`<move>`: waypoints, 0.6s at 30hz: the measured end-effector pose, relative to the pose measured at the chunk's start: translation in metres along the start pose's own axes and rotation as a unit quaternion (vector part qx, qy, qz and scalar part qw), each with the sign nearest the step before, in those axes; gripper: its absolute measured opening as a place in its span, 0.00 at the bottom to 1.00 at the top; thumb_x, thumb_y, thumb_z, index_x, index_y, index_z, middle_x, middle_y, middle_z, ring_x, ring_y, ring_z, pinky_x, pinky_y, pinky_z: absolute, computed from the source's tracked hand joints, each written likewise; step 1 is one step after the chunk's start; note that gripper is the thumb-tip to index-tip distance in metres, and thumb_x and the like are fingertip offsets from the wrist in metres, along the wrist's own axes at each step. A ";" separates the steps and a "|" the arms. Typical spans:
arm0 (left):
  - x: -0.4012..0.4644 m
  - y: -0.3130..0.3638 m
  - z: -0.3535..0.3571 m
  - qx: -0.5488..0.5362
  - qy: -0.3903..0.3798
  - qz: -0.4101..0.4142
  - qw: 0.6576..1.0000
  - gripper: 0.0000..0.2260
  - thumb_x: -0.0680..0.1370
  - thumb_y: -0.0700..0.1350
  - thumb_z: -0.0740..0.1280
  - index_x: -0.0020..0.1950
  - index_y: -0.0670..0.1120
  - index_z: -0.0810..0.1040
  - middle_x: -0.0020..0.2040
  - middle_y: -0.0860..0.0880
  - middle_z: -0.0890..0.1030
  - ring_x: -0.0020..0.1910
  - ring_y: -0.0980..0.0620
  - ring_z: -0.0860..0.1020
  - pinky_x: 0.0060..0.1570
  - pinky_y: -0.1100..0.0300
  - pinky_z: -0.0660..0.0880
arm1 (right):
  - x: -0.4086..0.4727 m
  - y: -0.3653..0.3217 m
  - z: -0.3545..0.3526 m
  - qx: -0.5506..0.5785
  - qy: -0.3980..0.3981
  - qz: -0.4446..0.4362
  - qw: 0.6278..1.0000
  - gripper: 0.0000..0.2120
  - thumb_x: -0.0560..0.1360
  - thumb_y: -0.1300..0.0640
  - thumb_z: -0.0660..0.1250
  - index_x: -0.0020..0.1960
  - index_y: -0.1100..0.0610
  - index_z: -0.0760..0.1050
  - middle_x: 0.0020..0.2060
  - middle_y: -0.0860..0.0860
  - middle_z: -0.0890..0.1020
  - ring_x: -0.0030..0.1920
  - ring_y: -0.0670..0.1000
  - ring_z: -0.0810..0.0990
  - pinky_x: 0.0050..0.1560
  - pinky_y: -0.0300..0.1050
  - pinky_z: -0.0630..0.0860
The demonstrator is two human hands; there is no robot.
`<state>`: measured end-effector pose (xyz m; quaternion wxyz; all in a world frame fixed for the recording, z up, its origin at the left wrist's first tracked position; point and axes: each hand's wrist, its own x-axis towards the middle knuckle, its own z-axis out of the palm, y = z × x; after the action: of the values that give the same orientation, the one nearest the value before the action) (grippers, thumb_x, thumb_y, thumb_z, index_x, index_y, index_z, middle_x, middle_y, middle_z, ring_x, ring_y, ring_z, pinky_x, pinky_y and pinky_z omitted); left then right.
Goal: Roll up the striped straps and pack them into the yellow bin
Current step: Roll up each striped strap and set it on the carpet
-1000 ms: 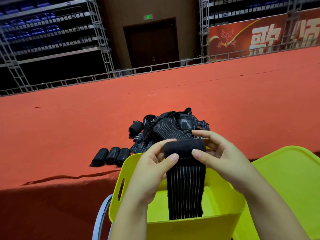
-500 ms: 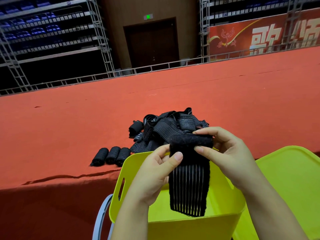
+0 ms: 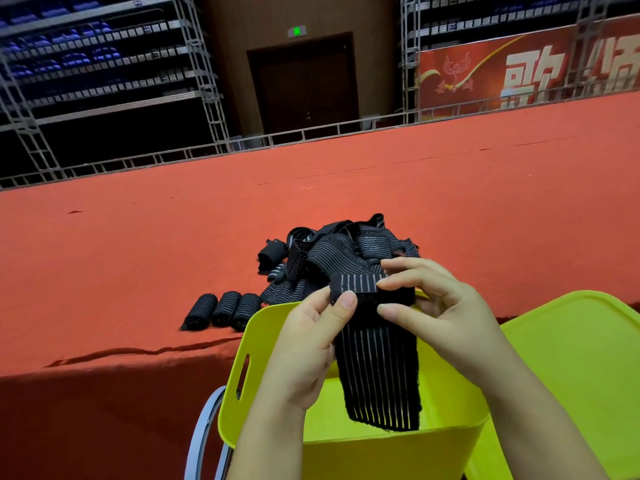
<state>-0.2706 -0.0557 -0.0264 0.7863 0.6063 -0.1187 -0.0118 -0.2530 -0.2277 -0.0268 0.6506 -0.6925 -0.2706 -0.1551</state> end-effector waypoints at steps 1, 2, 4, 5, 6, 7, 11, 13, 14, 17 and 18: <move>0.000 0.000 -0.001 0.002 -0.003 0.003 1.000 0.18 0.75 0.48 0.66 0.63 0.42 0.77 0.58 0.42 0.82 0.59 0.44 0.80 0.54 0.54 0.78 | 0.000 -0.001 0.000 0.016 -0.001 0.015 1.000 0.11 0.65 0.49 0.75 0.47 0.45 0.83 0.58 0.46 0.79 0.61 0.41 0.76 0.53 0.34 0.75; 0.000 0.000 -0.002 0.002 -0.007 0.007 1.000 0.19 0.75 0.47 0.66 0.64 0.42 0.77 0.59 0.42 0.82 0.60 0.44 0.79 0.55 0.53 0.77 | -0.001 -0.002 -0.001 0.031 0.004 0.029 0.999 0.11 0.68 0.47 0.75 0.50 0.45 0.82 0.58 0.46 0.80 0.60 0.41 0.77 0.53 0.33 0.74; 0.001 -0.001 -0.004 0.000 -0.012 0.016 1.000 0.19 0.75 0.45 0.66 0.64 0.42 0.76 0.59 0.42 0.82 0.61 0.44 0.79 0.56 0.53 0.77 | -0.001 -0.002 -0.001 0.060 0.014 0.065 0.996 0.13 0.71 0.49 0.72 0.55 0.46 0.80 0.55 0.46 0.82 0.54 0.42 0.80 0.51 0.33 0.75; 0.001 -0.001 -0.004 -0.001 -0.014 0.021 1.000 0.19 0.75 0.44 0.66 0.65 0.42 0.76 0.60 0.42 0.81 0.61 0.45 0.79 0.56 0.54 0.77 | -0.001 -0.002 -0.001 0.068 0.013 0.086 0.994 0.15 0.71 0.50 0.71 0.58 0.46 0.79 0.54 0.47 0.83 0.52 0.43 0.81 0.49 0.35 0.76; 0.001 -0.001 -0.004 0.000 -0.014 0.024 1.000 0.19 0.75 0.44 0.66 0.65 0.42 0.75 0.60 0.42 0.81 0.61 0.45 0.79 0.55 0.54 0.77 | -0.001 -0.002 -0.001 0.073 0.009 0.105 0.992 0.17 0.70 0.49 0.72 0.59 0.46 0.78 0.53 0.47 0.83 0.51 0.42 0.82 0.47 0.35 0.76; 0.002 -0.002 -0.005 0.003 -0.013 0.027 1.000 0.19 0.75 0.44 0.66 0.65 0.42 0.75 0.60 0.43 0.81 0.61 0.45 0.79 0.56 0.54 0.77 | -0.001 -0.002 -0.001 0.076 0.006 0.122 0.990 0.19 0.69 0.49 0.73 0.59 0.46 0.77 0.52 0.48 0.83 0.49 0.42 0.82 0.44 0.34 0.76; 0.002 -0.005 -0.007 0.008 -0.008 0.031 0.999 0.19 0.74 0.43 0.67 0.65 0.44 0.75 0.58 0.43 0.83 0.58 0.46 0.80 0.56 0.55 0.78 | -0.002 -0.004 -0.001 0.080 -0.011 0.149 0.986 0.24 0.64 0.52 0.71 0.59 0.49 0.76 0.51 0.49 0.83 0.45 0.42 0.82 0.41 0.33 0.75; 0.002 -0.005 -0.006 0.010 -0.010 0.029 0.999 0.19 0.73 0.43 0.67 0.64 0.44 0.76 0.57 0.43 0.83 0.58 0.46 0.81 0.55 0.56 0.78 | -0.003 -0.003 -0.002 0.081 -0.011 0.138 0.987 0.23 0.63 0.53 0.71 0.58 0.50 0.77 0.50 0.48 0.83 0.45 0.43 0.83 0.43 0.35 0.76; 0.001 -0.004 -0.006 0.012 -0.012 0.027 0.999 0.19 0.73 0.43 0.67 0.64 0.45 0.76 0.57 0.43 0.83 0.58 0.47 0.81 0.55 0.56 0.78 | -0.003 -0.004 -0.002 0.084 -0.004 0.130 0.988 0.22 0.63 0.53 0.72 0.57 0.51 0.77 0.49 0.48 0.84 0.45 0.44 0.83 0.43 0.35 0.77; 0.001 -0.003 -0.005 0.016 -0.022 0.015 1.000 0.21 0.74 0.44 0.67 0.67 0.47 0.73 0.57 0.45 0.83 0.58 0.48 0.81 0.54 0.56 0.78 | -0.002 -0.003 -0.003 0.090 0.028 0.098 0.991 0.21 0.64 0.55 0.71 0.57 0.51 0.77 0.48 0.47 0.84 0.47 0.44 0.83 0.46 0.35 0.77; 0.001 -0.003 -0.004 0.020 -0.025 0.005 0.999 0.22 0.74 0.45 0.67 0.68 0.47 0.72 0.57 0.45 0.83 0.58 0.47 0.81 0.54 0.55 0.78 | -0.002 -0.003 -0.003 0.088 0.040 0.087 0.992 0.20 0.64 0.55 0.72 0.56 0.51 0.77 0.49 0.47 0.84 0.48 0.44 0.82 0.48 0.35 0.77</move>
<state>-0.2688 -0.0527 -0.0298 0.7711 0.6206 -0.1410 -0.0207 -0.2560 -0.2307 -0.0250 0.7302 -0.6467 -0.1957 -0.1014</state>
